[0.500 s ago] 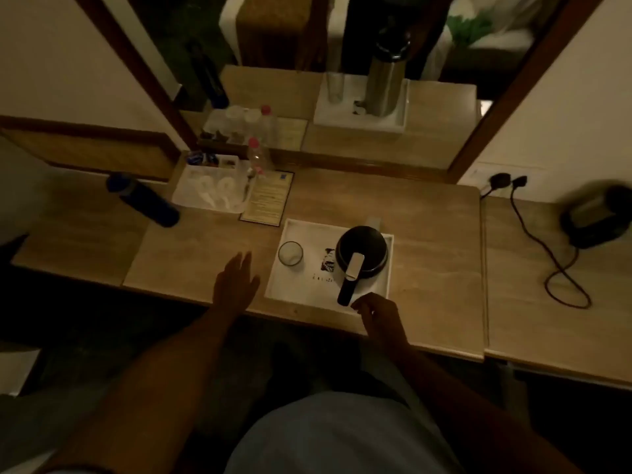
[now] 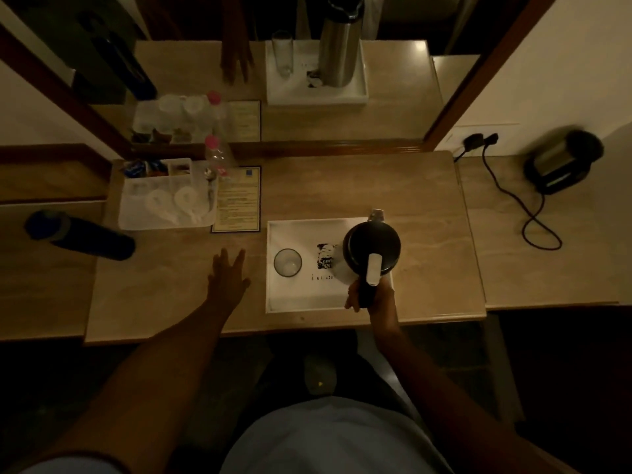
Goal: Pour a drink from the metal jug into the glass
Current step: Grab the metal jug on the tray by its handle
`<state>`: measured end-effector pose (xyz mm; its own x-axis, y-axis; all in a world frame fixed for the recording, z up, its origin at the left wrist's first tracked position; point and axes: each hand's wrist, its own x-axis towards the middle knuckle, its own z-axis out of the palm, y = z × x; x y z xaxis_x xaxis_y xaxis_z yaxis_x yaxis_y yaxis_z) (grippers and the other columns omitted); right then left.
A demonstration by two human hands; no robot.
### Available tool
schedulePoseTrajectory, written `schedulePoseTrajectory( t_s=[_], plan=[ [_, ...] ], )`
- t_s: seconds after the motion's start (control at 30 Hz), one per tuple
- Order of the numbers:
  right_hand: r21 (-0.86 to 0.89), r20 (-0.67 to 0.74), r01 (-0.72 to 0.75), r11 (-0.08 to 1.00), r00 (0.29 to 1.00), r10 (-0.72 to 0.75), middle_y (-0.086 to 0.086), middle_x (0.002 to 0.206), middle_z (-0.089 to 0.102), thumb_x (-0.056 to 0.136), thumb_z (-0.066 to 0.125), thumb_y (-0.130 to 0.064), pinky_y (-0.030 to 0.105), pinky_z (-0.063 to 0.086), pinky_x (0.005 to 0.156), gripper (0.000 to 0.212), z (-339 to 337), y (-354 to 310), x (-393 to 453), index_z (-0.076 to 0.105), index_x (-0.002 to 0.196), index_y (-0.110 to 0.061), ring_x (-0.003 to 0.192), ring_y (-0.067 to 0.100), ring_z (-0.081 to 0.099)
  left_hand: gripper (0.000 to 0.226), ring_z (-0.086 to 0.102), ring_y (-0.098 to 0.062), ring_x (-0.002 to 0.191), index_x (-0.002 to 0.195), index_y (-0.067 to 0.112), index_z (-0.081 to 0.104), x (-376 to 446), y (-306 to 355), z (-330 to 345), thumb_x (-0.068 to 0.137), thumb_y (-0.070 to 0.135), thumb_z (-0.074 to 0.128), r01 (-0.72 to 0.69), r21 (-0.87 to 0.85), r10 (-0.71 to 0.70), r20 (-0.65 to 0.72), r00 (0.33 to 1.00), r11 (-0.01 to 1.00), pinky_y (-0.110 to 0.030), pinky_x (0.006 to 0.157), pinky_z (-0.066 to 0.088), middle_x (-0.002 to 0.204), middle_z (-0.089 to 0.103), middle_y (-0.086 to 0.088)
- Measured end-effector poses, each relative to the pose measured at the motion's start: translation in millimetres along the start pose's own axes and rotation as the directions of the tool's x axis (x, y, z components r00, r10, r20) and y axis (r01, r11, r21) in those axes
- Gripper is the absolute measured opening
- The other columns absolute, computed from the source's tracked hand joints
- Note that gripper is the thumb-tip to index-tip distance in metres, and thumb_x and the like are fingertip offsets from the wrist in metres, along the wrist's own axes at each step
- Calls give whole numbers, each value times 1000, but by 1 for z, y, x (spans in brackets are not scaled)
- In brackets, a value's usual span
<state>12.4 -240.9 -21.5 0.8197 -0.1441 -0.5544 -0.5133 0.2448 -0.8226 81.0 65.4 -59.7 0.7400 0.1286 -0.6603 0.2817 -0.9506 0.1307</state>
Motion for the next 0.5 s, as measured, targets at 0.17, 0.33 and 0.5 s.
schedulePoseTrajectory(
  t_s=[0.17,0.33,0.5],
  plan=[
    [-5,-100,78,997,992,-79,1,51,48,111,20,-43,28,39,49,67,8,10,-2,62,61,-26,44,17,40,80,-8,-41,166,172,30,8,10,-11,4,109,32,58,-38,10,38,10,999,999,-62,131,20,177,-12,-13],
    [59,-218,82,995,974,-67,-7,46,45,103,30,-46,31,31,54,58,19,12,1,58,54,-31,39,11,35,79,-8,-40,166,172,30,9,12,-12,5,109,31,58,-34,-15,34,6,999,999,-63,131,19,177,-13,-13],
    [89,-331,96,991,942,-61,-11,43,41,100,37,-37,30,28,59,54,13,10,6,54,50,-28,36,8,33,80,-9,-40,166,171,32,9,14,-15,5,109,32,58,-34,-22,34,7,999,999,-64,130,20,177,-14,-11]
  ],
)
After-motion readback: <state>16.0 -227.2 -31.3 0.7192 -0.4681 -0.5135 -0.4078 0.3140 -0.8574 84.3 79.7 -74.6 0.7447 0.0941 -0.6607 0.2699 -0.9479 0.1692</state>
